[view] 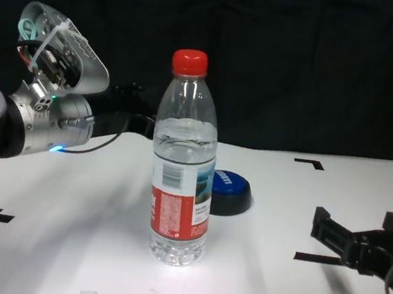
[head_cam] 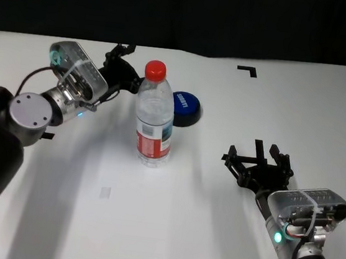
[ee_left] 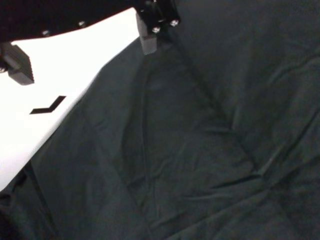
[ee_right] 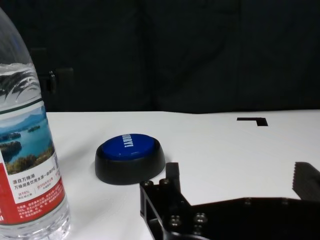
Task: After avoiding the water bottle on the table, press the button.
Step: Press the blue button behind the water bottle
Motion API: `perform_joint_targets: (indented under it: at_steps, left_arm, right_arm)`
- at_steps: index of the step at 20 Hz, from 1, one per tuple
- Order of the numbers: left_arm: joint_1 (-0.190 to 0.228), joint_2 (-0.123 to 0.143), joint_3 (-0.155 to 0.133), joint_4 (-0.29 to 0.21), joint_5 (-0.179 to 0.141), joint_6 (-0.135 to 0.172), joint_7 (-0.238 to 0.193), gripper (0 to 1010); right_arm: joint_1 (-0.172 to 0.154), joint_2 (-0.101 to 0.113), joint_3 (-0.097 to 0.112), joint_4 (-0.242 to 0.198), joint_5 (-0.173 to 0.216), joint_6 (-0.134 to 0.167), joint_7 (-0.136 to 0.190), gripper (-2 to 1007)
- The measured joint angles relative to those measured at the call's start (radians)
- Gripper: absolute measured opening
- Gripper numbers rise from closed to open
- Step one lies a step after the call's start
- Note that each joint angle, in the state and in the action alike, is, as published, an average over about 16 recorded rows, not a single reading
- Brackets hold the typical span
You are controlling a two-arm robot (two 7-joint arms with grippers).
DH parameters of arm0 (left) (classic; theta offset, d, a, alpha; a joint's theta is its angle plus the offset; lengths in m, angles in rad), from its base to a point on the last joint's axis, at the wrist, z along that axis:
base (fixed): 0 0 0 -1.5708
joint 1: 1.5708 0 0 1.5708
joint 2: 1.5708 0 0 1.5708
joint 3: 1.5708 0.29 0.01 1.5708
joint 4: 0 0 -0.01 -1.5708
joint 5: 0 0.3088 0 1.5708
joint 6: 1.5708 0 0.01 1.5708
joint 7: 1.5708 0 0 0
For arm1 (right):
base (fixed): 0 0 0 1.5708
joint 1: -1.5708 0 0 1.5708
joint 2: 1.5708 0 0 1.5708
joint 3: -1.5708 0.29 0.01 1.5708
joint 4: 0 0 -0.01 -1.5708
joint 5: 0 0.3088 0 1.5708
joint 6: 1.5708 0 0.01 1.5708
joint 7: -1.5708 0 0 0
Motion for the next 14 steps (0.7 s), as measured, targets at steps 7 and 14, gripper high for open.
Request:
perform_joint_targets:
  at_steps: [7, 14]
  left_arm:
    - [-0.012, -0.006, 0.008, 0.036, 0.011, -0.017, 0.000, 1003]
    - [-0.022, -0.010, 0.015, 0.066, 0.018, -0.035, -0.007, 1003]
  right_arm:
    - [0.000, 0.000, 0.000, 0.000, 0.000, 0.000, 0.000, 1003]
    - [0.000, 0.000, 0.000, 0.000, 0.000, 0.000, 0.000, 1002]
